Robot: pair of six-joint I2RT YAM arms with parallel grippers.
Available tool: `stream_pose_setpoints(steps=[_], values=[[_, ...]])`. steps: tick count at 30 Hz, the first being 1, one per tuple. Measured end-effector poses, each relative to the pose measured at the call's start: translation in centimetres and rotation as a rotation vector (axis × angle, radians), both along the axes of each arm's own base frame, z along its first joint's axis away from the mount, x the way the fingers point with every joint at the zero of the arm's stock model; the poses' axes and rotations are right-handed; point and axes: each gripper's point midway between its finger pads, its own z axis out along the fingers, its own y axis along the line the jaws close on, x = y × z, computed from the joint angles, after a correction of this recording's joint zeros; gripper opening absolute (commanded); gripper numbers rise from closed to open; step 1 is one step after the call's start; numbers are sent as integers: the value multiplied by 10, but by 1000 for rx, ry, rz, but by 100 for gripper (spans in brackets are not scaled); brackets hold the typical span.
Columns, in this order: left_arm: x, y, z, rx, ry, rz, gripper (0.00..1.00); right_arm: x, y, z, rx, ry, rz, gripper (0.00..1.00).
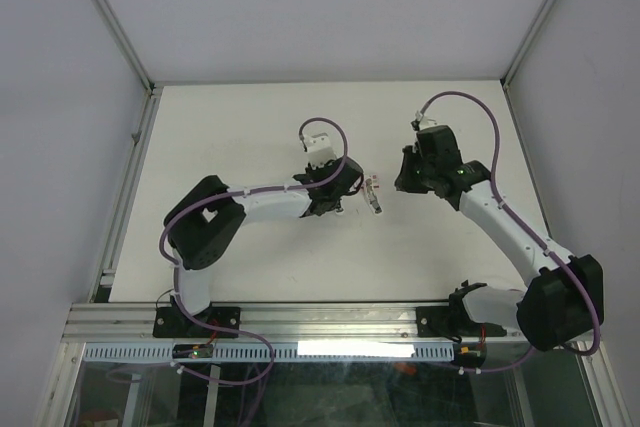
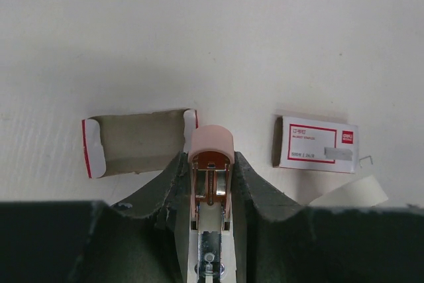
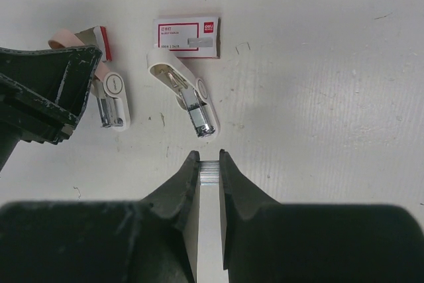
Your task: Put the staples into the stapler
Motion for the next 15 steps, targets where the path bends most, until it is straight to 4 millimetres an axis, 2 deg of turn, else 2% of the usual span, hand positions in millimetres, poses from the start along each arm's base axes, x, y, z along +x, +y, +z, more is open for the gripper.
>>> stream_pose_setpoints(steps=[4,7,12,15], values=[[-5,7,-12,8,37,37,0,0,4,0,0,-3,6,14],[-5,7,-16,10,50,50,9,0,5,-2,0,1,5,14],[-4,3,-17,-4,53,54,52,0,6,-3,-1,5,4,14],[-5,4,-18,0,61,53,69,-1,7,-3,-3,5,7,14]])
